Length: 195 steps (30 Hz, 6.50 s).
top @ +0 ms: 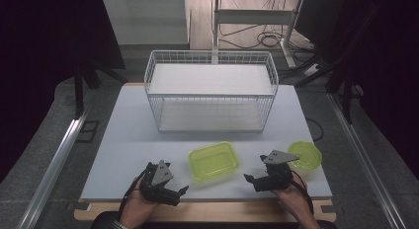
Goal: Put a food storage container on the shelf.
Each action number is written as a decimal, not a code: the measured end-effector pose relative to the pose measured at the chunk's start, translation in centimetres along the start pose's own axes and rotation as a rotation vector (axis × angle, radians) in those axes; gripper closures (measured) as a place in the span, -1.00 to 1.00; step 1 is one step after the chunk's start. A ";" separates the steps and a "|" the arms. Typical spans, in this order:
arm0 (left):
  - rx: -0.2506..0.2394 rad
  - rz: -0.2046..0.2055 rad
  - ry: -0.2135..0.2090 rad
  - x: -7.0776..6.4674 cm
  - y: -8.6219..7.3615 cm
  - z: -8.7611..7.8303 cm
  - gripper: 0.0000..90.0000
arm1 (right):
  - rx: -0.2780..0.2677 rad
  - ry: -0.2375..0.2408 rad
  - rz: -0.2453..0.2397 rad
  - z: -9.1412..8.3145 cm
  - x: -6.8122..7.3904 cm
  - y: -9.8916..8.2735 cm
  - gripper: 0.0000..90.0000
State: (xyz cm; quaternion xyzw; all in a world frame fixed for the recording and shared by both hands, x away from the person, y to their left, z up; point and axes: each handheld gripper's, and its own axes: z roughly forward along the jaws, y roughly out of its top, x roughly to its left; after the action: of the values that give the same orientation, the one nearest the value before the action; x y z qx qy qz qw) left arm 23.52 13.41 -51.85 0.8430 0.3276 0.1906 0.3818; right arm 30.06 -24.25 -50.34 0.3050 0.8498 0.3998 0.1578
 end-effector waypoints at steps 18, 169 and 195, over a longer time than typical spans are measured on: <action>0.023 0.026 0.019 -0.1 -0.6 -0.1 -0.93 | 0.004 0.053 0.134 0.6 -0.6 1.8 -0.92; 0.000 0.032 0.010 0.2 -0.8 -0.6 -0.96 | -0.294 0.156 0.634 0.7 -11.0 24.9 0.77; 0.017 0.042 0.003 0.1 -0.8 -0.4 -0.96 | -0.246 -0.003 0.534 2.5 -10.6 24.8 0.46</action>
State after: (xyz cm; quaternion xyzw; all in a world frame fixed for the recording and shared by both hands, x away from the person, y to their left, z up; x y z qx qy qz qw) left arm 23.00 14.11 -52.22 0.8527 0.3118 0.1971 0.3699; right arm 49.13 -17.39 -32.45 0.4970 0.6843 0.5269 0.0840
